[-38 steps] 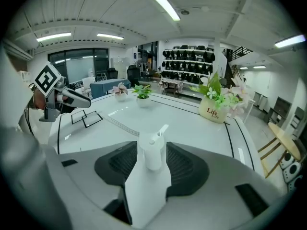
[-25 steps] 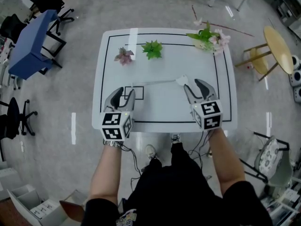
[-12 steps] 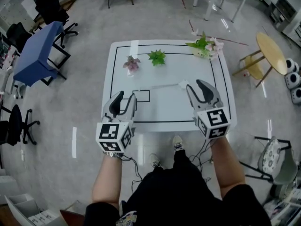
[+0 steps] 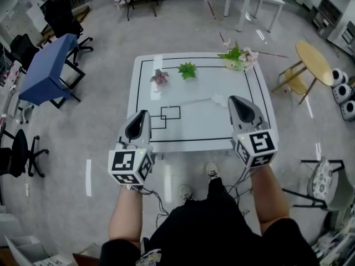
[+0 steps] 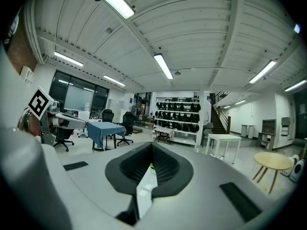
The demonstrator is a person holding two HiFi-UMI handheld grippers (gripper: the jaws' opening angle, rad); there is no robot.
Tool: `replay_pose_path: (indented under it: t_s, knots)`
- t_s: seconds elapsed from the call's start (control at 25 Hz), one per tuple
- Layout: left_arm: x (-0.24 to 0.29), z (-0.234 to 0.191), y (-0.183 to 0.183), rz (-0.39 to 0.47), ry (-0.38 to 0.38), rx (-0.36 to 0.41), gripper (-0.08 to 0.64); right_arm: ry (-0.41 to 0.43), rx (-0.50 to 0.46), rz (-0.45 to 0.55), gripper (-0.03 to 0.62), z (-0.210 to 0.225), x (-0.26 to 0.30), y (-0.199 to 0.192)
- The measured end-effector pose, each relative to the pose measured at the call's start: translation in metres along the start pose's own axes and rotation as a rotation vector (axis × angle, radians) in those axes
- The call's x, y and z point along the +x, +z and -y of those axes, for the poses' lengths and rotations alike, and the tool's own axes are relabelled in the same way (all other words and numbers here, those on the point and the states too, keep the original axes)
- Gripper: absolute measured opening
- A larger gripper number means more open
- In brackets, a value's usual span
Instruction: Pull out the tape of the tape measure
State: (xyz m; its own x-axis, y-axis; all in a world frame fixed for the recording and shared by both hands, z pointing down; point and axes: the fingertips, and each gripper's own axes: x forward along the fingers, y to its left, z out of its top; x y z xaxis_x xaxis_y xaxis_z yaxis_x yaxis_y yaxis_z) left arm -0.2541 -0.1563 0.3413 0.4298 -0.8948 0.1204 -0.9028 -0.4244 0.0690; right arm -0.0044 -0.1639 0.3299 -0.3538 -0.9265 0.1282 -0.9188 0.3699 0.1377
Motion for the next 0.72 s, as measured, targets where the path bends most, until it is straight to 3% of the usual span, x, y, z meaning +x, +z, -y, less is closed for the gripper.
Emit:
replay_pose_path:
  t_s: [0.48, 0.72]
  knots:
    - [-0.022, 0.048, 0.012, 0.005, -0.070, 0.022, 0.005, 0.022, -0.001, 0.032, -0.003, -0.004, -0.044, 0.019]
    - [-0.025, 0.088, 0.007, -0.001, -0.055, 0.019, 0.005, 0.064, 0.023, 0.026, -0.003, 0.014, -0.063, 0.010]
